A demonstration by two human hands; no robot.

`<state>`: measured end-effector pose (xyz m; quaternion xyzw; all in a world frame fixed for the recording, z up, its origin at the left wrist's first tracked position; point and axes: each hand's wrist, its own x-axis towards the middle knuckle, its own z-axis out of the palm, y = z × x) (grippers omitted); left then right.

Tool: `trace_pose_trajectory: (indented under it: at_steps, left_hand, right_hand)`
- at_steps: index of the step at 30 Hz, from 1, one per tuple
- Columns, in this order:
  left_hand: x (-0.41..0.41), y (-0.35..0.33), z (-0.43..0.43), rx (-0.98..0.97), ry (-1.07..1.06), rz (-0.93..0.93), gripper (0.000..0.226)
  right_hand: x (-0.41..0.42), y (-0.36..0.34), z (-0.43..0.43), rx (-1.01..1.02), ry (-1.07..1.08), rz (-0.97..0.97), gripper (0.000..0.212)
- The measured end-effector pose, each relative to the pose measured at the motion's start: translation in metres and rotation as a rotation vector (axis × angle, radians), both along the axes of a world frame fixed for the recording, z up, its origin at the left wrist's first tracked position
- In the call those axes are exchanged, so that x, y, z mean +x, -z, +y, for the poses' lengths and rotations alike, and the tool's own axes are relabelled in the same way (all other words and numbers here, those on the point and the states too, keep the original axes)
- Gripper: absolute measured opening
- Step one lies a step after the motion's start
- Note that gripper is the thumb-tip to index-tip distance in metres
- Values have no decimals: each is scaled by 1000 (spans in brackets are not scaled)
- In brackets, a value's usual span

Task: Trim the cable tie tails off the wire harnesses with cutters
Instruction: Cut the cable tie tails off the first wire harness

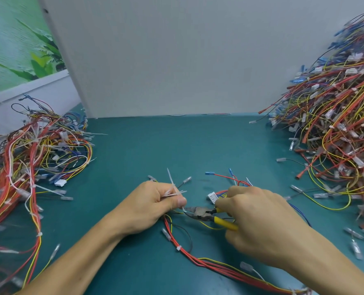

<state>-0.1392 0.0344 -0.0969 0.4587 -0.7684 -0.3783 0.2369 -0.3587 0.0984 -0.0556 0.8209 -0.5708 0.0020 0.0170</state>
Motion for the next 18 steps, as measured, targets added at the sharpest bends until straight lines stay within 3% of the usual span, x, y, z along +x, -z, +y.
trace_pose_trajectory:
  at_steps: [5, 11, 18]
  left_hand:
    - [0, 1, 0, -28, -11, -16, 38]
    - [1, 2, 0, -55, -19, 4, 21]
    - [-2, 3, 2, -95, -2, 19, 19]
  right_hand:
    - [1, 1, -1, 3, 9, 12, 9]
    - [1, 0, -1, 11, 2, 11, 11]
    - [4, 2, 0, 12, -2, 45, 9]
